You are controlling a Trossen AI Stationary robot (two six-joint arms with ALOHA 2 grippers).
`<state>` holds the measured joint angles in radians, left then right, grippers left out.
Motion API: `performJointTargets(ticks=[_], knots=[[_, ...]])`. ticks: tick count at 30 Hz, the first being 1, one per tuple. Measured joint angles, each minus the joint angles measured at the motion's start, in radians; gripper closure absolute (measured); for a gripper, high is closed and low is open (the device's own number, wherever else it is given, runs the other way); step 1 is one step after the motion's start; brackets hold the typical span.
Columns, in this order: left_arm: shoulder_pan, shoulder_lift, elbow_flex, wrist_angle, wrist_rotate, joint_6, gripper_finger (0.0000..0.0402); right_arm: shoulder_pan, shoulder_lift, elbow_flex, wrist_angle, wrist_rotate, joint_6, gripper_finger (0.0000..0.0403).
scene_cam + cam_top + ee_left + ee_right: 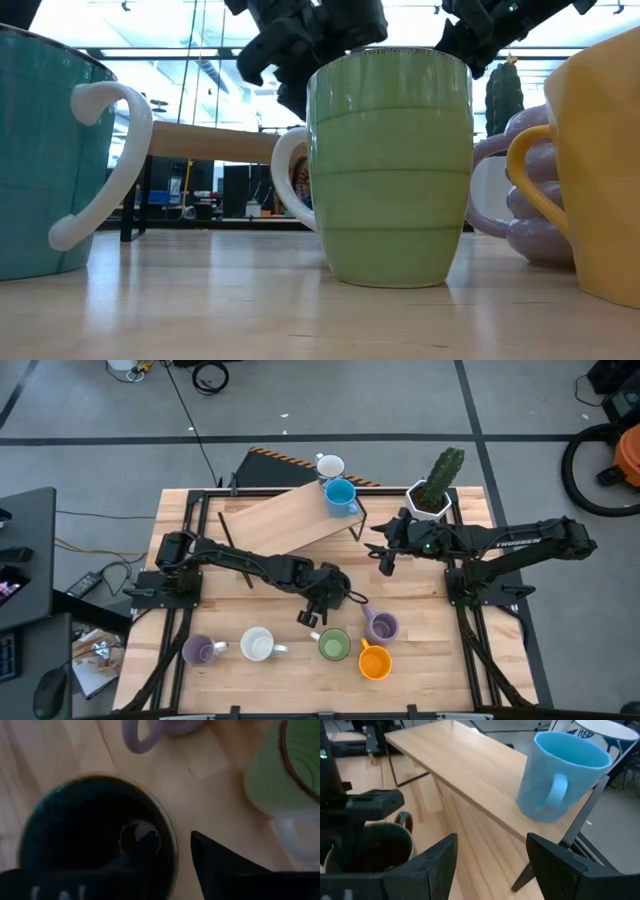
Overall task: Place coffee mugs
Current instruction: Put the pattern blue mug on the shelf
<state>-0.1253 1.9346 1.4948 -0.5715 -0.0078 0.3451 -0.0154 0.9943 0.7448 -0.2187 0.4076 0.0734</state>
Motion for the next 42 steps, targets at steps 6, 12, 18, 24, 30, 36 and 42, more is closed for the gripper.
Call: performJointTargets(ticks=[6, 12, 18, 24, 30, 36, 42], knots=[[0.001, -0.001, 0.0, 0.009, -0.002, 0.056, 0.036, 0.0, 0.0, 0.0, -0.005, 0.0, 0.006, 0.016], [0.005, -0.006, 0.0, 0.0, 0.045, 0.102, 0.037, 0.0, -0.002, 0.0, -0.008, -0.004, 0.01, 0.016], [0.013, -0.084, -0.003, -0.061, 0.076, 0.204, 0.037, 0.0, -0.054, 0.0, -0.014, 0.003, 0.005, 0.016], [0.044, -0.213, -0.002, -0.151, 0.072, 0.382, 0.037, 0.0, -0.113, 0.0, -0.024, 0.018, 0.003, 0.016], [0.108, -0.326, 0.0, -0.206, 0.075, 0.533, 0.037, 0.0, -0.113, 0.0, -0.029, 0.013, 0.003, 0.016], [0.128, -0.378, -0.001, -0.221, 0.038, 0.697, 0.037, 0.0, -0.102, 0.0, -0.029, 0.012, 0.013, 0.016], [0.149, -0.379, -0.001, -0.229, -0.06, 0.782, 0.037, 0.0, -0.097, 0.0, -0.015, 0.01, 0.015, 0.016]])
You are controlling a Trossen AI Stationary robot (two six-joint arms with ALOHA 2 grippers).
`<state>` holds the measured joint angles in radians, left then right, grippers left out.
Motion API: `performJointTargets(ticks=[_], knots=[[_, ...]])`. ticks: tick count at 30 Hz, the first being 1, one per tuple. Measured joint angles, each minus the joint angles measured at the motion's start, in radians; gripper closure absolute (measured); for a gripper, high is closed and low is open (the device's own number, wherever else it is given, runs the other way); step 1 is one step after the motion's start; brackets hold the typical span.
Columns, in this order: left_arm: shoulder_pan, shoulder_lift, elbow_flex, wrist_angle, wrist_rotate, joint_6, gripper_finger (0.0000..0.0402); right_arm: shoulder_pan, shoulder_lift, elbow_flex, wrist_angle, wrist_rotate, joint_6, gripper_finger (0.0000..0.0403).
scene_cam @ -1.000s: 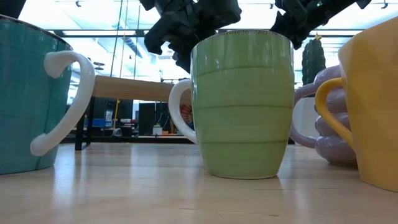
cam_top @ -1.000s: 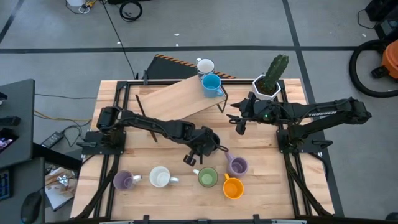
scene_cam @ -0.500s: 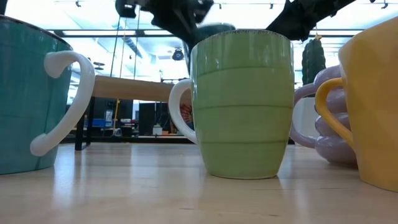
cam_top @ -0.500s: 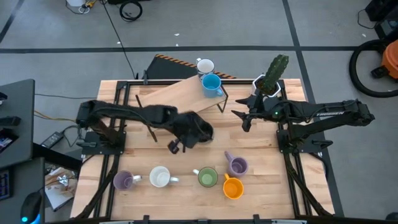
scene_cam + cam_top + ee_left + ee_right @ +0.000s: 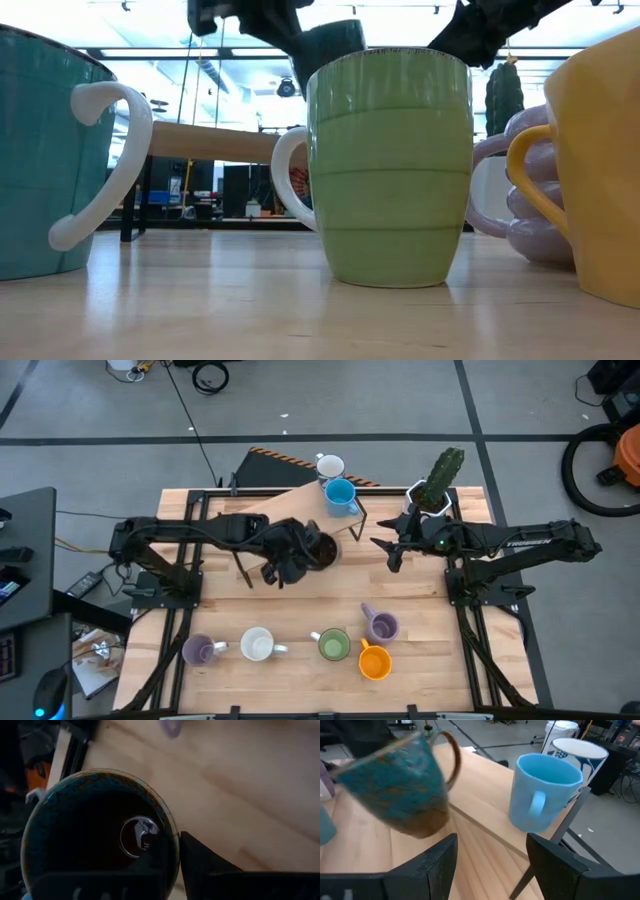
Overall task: Place coffee mugs
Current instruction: Put the pattern blue mug on the shelf
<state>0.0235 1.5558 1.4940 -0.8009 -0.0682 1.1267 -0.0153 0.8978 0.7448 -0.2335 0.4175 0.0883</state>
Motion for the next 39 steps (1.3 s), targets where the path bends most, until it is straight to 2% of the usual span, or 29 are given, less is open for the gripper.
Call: performJointTargets(ticks=[6, 15, 28, 39], knots=[[0.111, 0.0, 0.0, -0.013, 0.001, 0.011, 0.037, 0.0, 0.0, 0.0, 0.01, -0.001, 0.007, 0.016], [0.266, 0.0, 0.0, -0.014, 0.121, 0.006, 0.0369, 0.0, 0.0, 0.0, 0.022, 0.0, 0.002, 0.016], [0.382, -0.031, 0.001, -0.056, 0.156, -0.015, 0.0368, 0.0, 0.0, 0.0, 0.033, 0.0, -0.002, 0.016], [0.504, -0.031, 0.001, -0.019, 0.183, 0.064, 0.0367, 0.0, 0.001, 0.0, 0.063, 0.0, -0.008, 0.016]])
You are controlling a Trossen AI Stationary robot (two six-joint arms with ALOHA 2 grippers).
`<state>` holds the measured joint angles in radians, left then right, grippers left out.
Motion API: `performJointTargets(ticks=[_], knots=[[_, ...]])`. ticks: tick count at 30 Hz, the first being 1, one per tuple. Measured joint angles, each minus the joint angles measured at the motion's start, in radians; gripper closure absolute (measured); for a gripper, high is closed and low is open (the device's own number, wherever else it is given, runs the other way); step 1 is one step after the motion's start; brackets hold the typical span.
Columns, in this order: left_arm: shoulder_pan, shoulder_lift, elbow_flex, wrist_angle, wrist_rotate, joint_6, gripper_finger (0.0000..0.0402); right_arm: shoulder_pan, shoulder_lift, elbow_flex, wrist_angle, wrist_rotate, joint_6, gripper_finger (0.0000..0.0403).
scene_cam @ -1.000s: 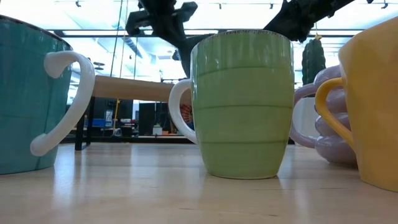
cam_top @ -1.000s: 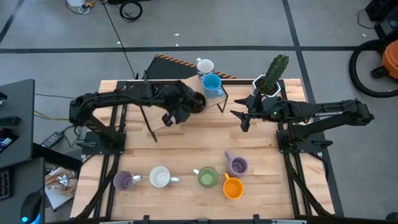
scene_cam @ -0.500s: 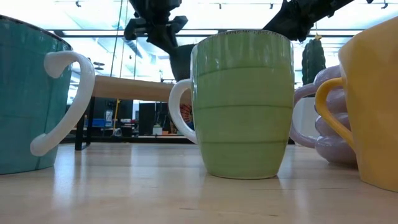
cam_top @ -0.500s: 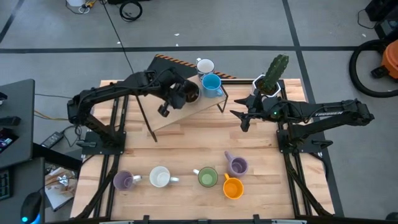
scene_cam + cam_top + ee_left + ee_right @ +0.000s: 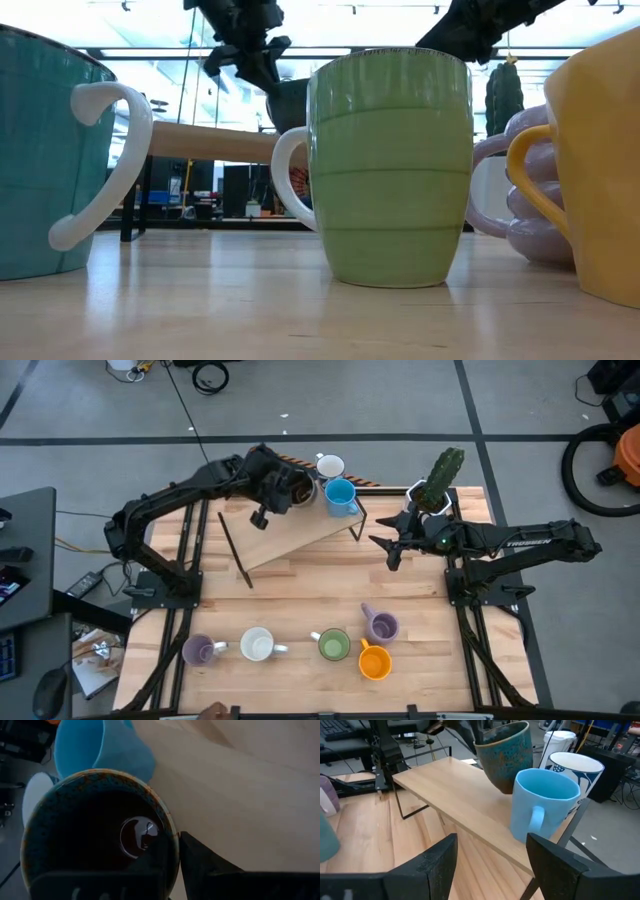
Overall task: Place coffee mugs
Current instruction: Put the pattern blue mug on the shelf
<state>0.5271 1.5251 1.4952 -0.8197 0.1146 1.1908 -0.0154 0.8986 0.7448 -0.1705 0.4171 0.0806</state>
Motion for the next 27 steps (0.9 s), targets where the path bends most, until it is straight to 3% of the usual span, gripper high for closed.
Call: performJointTargets(ticks=[11, 27], knots=[[0.102, 0.011, 0.0, 0.017, 0.159, 0.025, 0.0367, 0.0, 0.0, 0.0, 0.021, 0.0, -0.009, 0.016], [0.146, 0.048, -0.001, 0.009, 0.215, 0.03, 0.0361, 0.0, 0.0, 0.0, 0.027, 0.0, -0.013, 0.016]])
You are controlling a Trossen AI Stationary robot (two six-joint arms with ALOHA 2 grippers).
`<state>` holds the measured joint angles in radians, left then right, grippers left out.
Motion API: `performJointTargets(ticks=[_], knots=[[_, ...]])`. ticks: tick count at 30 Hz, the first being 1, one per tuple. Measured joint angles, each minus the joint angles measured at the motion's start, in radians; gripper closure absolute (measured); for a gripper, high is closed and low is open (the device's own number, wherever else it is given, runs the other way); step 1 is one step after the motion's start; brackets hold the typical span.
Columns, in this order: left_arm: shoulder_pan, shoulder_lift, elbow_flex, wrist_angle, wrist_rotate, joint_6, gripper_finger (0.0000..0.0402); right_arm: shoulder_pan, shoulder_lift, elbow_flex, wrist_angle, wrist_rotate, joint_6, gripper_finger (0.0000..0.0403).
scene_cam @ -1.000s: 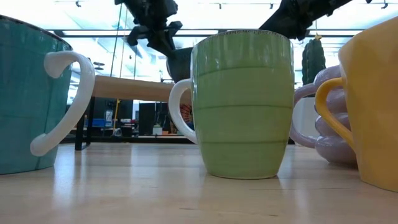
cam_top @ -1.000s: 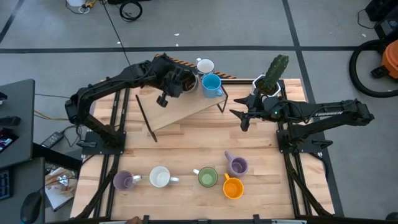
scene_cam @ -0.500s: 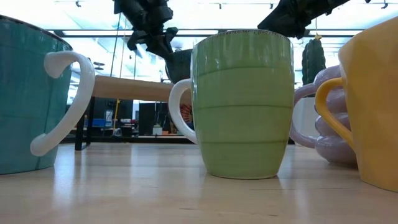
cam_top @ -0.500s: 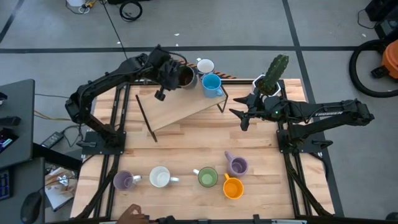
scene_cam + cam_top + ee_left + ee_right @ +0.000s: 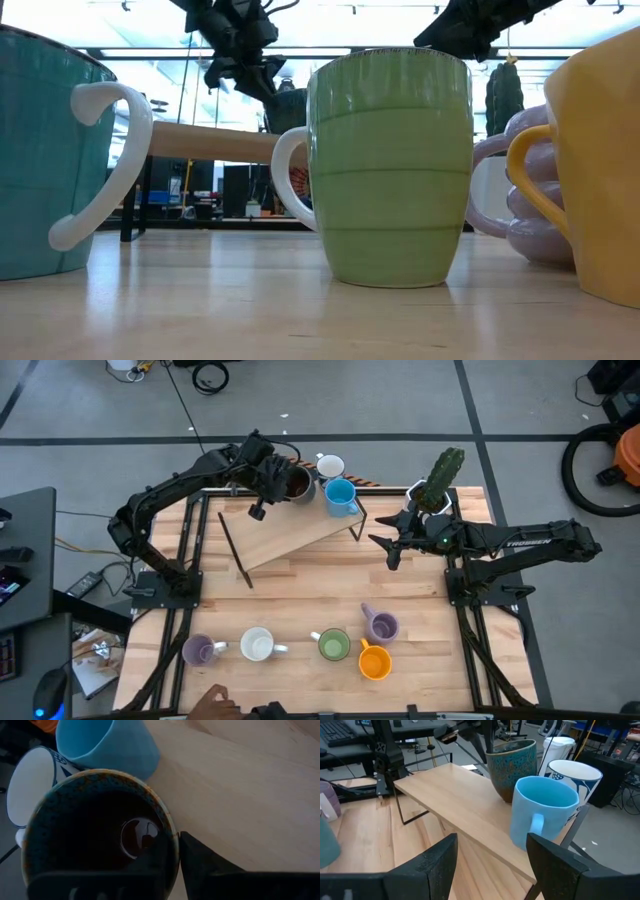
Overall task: Place coffee mugs
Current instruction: Put the pattern blue mug on the shelf
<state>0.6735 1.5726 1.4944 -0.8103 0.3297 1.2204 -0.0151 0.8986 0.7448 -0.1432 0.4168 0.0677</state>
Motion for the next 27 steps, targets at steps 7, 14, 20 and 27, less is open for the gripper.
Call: performJointTargets(ticks=[7, 14, 20, 27], knots=[[-0.005, 0.0, 0.0, 0.004, -0.002, -0.009, 0.0348, 0.0, 0.0, 0.0, 0.0, 0.0, 0.0, 0.016], [-0.01, 0.0, 0.0, 0.004, -0.001, -0.01, 0.0344, 0.0, 0.0, 0.0, 0.001, 0.0, 0.0, 0.016], [-0.022, -0.001, 0.002, 0.036, -0.006, -0.028, 0.031, 0.0, 0.0, 0.0, 0.019, 0.0, -0.017, 0.016], [-0.05, -0.002, 0.002, 0.054, -0.049, -0.031, 0.0253, 0.0, 0.0, 0.0, 0.041, 0.0, -0.034, 0.016]])
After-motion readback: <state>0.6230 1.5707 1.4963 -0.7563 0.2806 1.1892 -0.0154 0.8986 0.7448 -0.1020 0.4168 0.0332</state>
